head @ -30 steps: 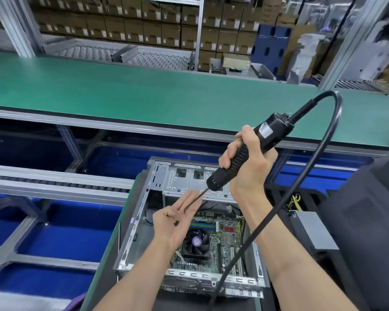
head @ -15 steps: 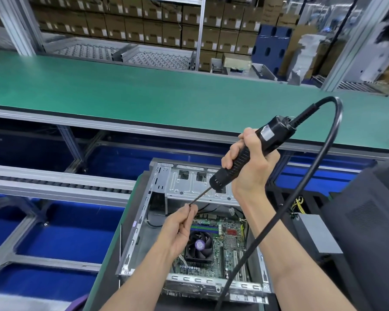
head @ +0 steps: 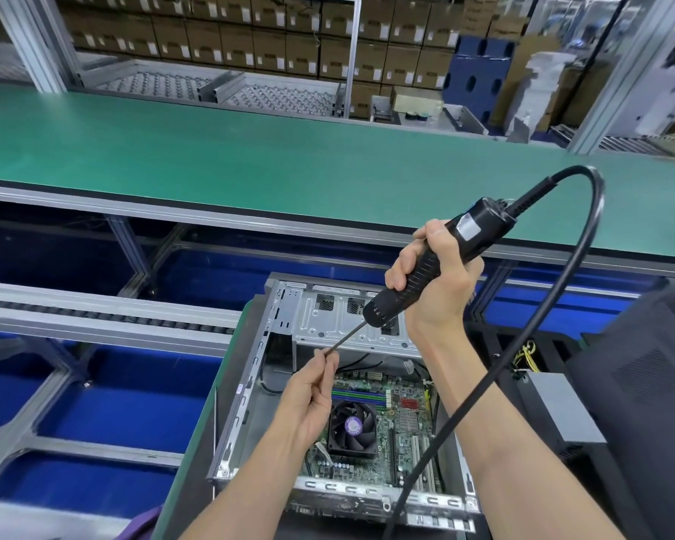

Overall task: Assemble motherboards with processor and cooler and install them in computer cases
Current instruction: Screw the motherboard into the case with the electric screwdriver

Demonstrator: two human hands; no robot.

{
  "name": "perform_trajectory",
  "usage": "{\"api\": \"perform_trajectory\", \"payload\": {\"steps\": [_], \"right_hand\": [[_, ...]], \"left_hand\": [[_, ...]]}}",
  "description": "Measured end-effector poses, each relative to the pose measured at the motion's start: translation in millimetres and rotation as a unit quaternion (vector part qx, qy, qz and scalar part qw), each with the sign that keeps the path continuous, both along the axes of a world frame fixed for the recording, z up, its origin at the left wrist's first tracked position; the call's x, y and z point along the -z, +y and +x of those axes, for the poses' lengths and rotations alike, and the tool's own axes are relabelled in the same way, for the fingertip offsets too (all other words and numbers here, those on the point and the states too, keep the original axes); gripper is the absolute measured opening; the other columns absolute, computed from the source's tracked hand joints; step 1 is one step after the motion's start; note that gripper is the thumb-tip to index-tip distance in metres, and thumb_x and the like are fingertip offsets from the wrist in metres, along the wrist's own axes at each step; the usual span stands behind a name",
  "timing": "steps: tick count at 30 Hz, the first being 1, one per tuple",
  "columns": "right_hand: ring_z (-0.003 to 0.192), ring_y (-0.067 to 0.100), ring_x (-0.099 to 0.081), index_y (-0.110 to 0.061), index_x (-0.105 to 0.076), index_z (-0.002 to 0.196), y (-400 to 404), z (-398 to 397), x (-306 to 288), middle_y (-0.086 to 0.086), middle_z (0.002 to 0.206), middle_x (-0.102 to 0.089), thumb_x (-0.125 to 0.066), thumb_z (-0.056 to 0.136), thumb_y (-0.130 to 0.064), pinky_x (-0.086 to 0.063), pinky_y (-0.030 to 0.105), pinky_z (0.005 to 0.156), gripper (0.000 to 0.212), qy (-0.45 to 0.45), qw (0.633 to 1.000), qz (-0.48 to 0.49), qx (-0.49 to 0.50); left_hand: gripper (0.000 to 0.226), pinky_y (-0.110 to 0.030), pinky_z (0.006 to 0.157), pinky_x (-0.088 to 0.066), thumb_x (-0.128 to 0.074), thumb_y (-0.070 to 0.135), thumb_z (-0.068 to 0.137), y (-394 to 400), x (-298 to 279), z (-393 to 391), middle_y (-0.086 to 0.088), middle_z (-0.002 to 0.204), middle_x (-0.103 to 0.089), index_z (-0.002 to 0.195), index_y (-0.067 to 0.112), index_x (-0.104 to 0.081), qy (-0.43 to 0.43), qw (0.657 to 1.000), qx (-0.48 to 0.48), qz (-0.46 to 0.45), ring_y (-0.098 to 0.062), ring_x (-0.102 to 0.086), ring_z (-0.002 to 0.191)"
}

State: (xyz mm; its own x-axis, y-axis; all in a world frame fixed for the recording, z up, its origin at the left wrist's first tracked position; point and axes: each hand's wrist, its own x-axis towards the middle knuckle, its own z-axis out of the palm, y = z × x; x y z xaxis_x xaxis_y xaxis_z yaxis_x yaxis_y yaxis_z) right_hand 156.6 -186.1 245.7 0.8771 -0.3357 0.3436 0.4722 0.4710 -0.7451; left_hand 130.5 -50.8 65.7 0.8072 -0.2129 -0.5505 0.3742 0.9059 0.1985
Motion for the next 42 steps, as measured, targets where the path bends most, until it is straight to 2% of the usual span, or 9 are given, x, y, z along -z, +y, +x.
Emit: {"api": "perform_trajectory", "payload": {"steps": [9,15,20,23,25,28,35,39,42], "right_hand": [[0.034,0.019,-0.037,-0.011,-0.059,0.069,6,8,-6,0.01,0.05,-0.042,-0.061,0.086,-0.016,-0.037,0.027,0.045,0.018,0.01,1.0,0.025,0.01],[0.034,0.021,-0.038,-0.011,-0.058,0.071,10,22,-14,0.007,0.049,-0.044,-0.066,0.08,-0.023,-0.037,0.028,0.047,0.017,-0.014,0.999,-0.028,0.007],[0.035,0.023,-0.039,-0.014,-0.057,0.071,22,42,-17,0.005,0.047,-0.045,-0.065,0.081,-0.018,-0.038,0.028,0.047,0.014,-0.045,0.991,-0.123,0.005],[0.035,0.023,-0.04,-0.018,-0.06,0.069,31,53,-13,0.005,0.048,-0.047,-0.065,0.082,-0.016,-0.038,0.027,0.044,0.014,-0.047,0.988,-0.149,-0.011],[0.035,0.023,-0.041,-0.019,-0.059,0.069,36,60,-8,0.005,0.048,-0.047,-0.065,0.082,-0.015,-0.038,0.027,0.044,0.015,-0.045,0.986,-0.157,-0.022],[0.034,0.024,-0.041,-0.023,-0.06,0.067,42,68,-2,0.006,0.048,-0.047,-0.064,0.082,-0.015,-0.038,0.028,0.044,0.017,-0.037,0.985,-0.163,-0.035],[0.034,0.025,-0.041,-0.024,-0.06,0.066,50,77,10,0.006,0.048,-0.047,-0.065,0.082,-0.016,-0.038,0.028,0.045,0.019,-0.021,0.984,-0.169,-0.046],[0.035,0.025,-0.041,-0.021,-0.06,0.068,52,78,18,0.006,0.048,-0.047,-0.064,0.082,-0.015,-0.038,0.028,0.045,0.017,-0.01,0.983,-0.178,-0.047],[0.035,0.025,-0.041,-0.021,-0.06,0.07,54,80,26,0.006,0.049,-0.047,-0.064,0.083,-0.015,-0.039,0.028,0.045,0.015,-0.003,0.982,-0.184,-0.052]], "left_hand": [[0.027,-0.019,0.057,-0.059,-0.07,0.006,0.073,1,0,3,-0.02,0.095,-0.075,0.094,-0.011,-0.073,-0.001,0.999,-0.025,-0.044,-0.018,-0.076,0.083],[0.032,-0.023,0.065,-0.061,-0.068,0.02,0.088,4,3,2,-0.024,0.106,-0.073,0.091,-0.011,-0.075,-0.01,1.0,-0.012,0.022,-0.026,-0.074,0.097],[0.033,-0.023,0.049,-0.057,-0.063,0.022,0.099,15,19,8,-0.019,0.091,-0.073,0.105,-0.01,-0.064,0.098,0.988,-0.099,0.066,-0.021,-0.075,0.066],[0.027,-0.015,0.029,-0.031,-0.055,0.021,0.102,23,26,16,-0.003,0.054,-0.054,0.093,-0.004,-0.062,0.116,0.985,-0.044,0.119,-0.006,-0.039,0.033],[0.029,-0.018,0.026,-0.016,-0.05,0.021,0.104,28,30,22,0.003,0.043,-0.036,0.083,0.002,-0.058,0.118,0.981,-0.011,0.155,-0.006,-0.021,0.029],[0.033,-0.018,0.028,-0.013,-0.05,0.022,0.104,31,32,26,0.006,0.041,-0.027,0.075,0.006,-0.055,0.121,0.973,0.013,0.194,-0.007,-0.016,0.029],[0.033,-0.018,0.029,-0.012,-0.05,0.021,0.103,35,35,28,0.007,0.043,-0.025,0.073,0.009,-0.058,0.121,0.975,0.007,0.184,-0.007,-0.016,0.031],[0.027,-0.019,0.029,-0.013,-0.048,0.017,0.104,34,37,30,0.005,0.041,-0.027,0.087,0.003,-0.063,0.123,0.967,0.015,0.223,-0.007,-0.016,0.03],[0.021,-0.02,0.03,-0.017,-0.045,0.004,0.101,31,40,31,-0.024,0.056,-0.058,0.109,0.001,-0.064,0.115,0.948,0.043,0.293,-0.007,-0.019,0.032]]}}
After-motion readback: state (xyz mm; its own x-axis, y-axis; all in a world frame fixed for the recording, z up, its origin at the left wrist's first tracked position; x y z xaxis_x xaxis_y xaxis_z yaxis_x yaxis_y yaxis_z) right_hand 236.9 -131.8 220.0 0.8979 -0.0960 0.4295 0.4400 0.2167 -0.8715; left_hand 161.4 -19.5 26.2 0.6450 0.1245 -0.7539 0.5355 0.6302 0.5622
